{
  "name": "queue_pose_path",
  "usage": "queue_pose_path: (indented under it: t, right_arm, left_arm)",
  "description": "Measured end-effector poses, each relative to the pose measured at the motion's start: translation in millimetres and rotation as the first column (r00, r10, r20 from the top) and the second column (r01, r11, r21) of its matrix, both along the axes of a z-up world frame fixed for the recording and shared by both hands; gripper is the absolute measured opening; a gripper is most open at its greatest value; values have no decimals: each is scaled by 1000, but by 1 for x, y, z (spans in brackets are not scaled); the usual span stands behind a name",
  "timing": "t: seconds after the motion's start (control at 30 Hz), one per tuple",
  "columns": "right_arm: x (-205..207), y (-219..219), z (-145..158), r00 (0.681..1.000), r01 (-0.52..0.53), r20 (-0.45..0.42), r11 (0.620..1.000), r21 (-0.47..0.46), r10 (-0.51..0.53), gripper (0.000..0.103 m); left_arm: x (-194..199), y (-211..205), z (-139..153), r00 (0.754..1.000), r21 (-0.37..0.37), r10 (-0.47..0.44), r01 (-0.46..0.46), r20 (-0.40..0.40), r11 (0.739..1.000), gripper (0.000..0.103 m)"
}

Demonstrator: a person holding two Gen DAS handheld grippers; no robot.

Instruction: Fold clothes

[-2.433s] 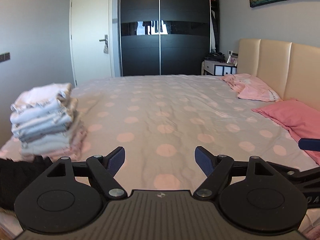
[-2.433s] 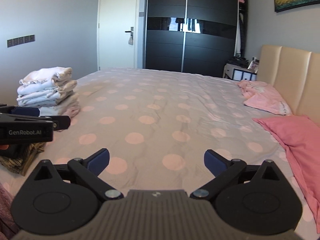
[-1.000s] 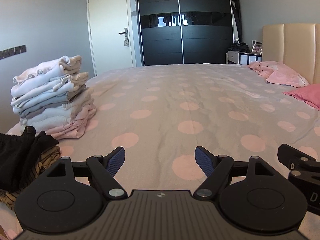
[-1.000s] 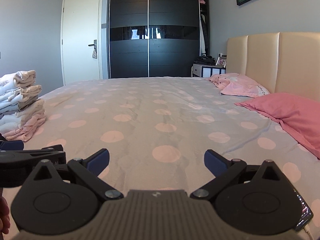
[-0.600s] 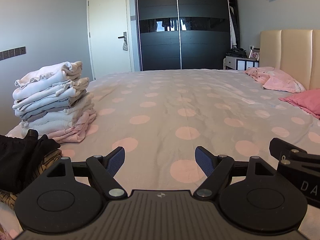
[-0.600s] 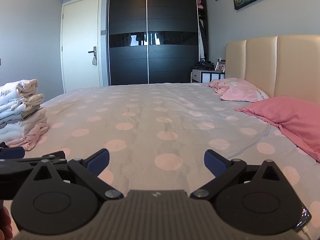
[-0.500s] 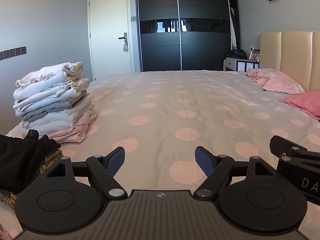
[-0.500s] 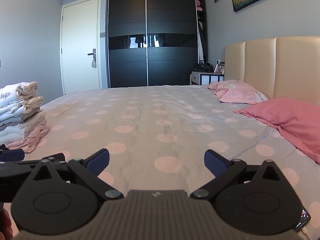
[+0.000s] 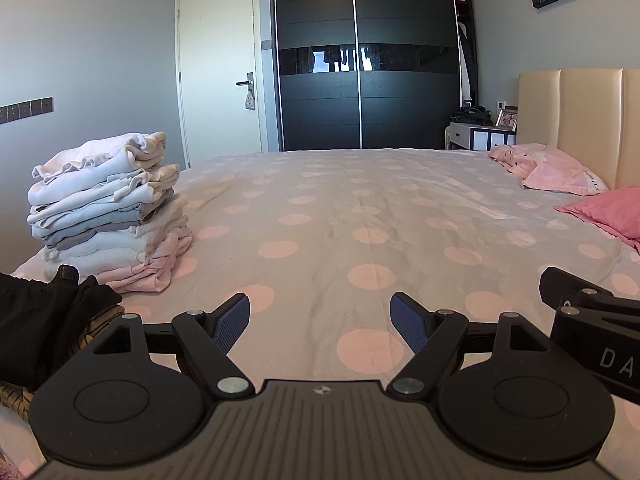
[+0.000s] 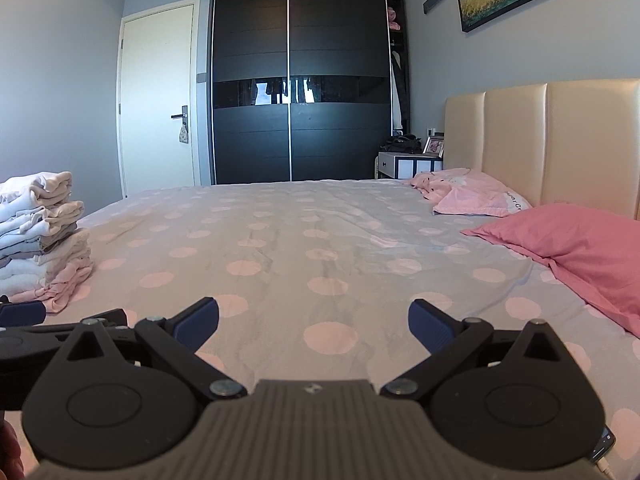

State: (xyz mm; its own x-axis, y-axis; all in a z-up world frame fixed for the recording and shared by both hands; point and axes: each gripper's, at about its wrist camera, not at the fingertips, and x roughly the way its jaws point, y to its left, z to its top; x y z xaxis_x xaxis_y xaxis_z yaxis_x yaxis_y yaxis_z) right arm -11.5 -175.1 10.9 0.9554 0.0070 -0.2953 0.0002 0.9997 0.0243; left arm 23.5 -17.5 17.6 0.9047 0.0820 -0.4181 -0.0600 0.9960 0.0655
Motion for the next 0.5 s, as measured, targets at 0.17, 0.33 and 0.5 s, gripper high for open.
queue_pose_path:
  t: [0.17,0.33,0.5]
  right_arm:
    - [0,0,0,1000,-2,0,1000,-4,2,102]
    - [1,0,1,1000,-2,0,1000,-5,2,102]
    - [3,-1,2,1000,-6,-4,1000,-2,6,102]
  left_arm:
    - [-1,-1,0,1000,3,-2,2,-2,1000,77]
    - [-1,-1,1,1000,1,1,-1,-6,1000,77]
    - [-2,-1,1,1000,2,7,-7,-8,1000,77]
